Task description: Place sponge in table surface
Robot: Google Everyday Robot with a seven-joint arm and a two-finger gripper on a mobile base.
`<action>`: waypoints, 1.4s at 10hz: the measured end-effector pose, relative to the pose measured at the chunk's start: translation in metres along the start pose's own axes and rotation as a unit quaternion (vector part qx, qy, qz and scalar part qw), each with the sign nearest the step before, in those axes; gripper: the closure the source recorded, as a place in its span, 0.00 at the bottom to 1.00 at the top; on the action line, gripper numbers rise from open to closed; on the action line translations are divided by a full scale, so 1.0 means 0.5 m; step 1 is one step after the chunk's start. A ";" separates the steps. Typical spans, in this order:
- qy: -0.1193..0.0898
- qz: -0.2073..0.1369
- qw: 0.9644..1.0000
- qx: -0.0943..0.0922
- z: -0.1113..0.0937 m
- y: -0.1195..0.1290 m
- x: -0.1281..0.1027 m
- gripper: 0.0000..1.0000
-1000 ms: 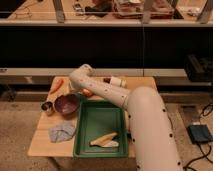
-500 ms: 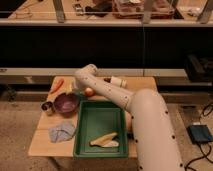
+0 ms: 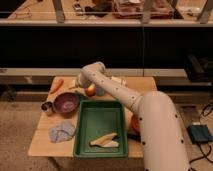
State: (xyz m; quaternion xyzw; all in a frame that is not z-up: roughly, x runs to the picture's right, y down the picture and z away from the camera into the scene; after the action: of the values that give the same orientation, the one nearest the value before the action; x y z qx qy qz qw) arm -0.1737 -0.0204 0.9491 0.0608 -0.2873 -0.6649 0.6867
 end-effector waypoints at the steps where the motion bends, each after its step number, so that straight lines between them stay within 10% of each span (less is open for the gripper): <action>1: -0.002 0.007 1.000 -0.013 0.002 0.005 -0.002 0.33; 7: -0.006 0.053 0.993 -0.105 0.009 0.041 -0.012 0.33; 14: -0.025 -0.011 0.996 -0.086 0.030 -0.001 -0.046 0.33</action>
State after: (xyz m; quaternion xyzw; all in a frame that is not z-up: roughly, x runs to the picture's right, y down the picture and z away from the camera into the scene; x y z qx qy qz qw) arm -0.1800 0.0058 0.9542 -0.0116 -0.2454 -0.6957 0.6750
